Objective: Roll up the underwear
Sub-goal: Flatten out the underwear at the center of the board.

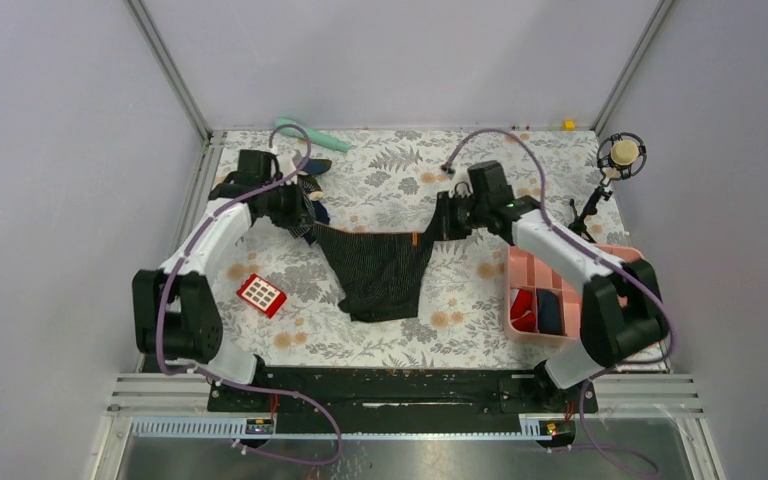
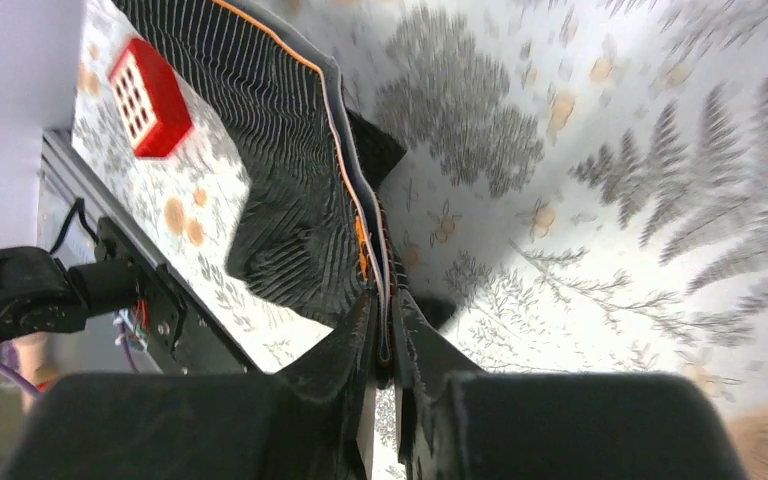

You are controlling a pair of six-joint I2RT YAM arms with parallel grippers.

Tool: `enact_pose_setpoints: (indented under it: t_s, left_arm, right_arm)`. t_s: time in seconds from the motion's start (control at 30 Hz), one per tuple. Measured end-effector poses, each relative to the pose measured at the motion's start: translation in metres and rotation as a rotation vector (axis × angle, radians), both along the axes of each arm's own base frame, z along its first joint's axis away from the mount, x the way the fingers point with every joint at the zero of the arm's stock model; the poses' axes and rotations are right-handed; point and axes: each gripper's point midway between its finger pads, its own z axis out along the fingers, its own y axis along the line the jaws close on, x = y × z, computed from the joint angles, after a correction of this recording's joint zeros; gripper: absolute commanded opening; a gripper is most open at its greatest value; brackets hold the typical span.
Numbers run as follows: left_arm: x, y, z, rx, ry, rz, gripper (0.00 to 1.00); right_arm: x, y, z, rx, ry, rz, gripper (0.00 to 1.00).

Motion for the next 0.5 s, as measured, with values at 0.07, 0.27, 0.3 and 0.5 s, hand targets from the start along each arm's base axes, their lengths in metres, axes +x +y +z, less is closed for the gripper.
enact_pose_setpoints:
  t_s: [0.07, 0.27, 0.3, 0.5]
  left_arm:
    - [0.008, 0.002, 0.025, -0.029, -0.089, 0.004, 0.00]
    - [0.031, 0.002, 0.115, -0.125, -0.375, -0.008, 0.00]
    - [0.032, 0.000, 0.123, -0.141, -0.399, -0.018, 0.00]
    - [0.019, -0.022, 0.153, -0.244, -0.460, -0.104, 0.00]
  right_arm:
    - [0.010, -0.007, 0.034, 0.005, -0.098, -0.020, 0.04]
    - [0.021, -0.033, 0.095, -0.037, -0.316, -0.106, 0.06]
    - [0.021, -0.036, 0.099, -0.047, -0.337, -0.111, 0.06]
    - [0.022, -0.057, 0.115, -0.123, -0.433, -0.154, 0.05]
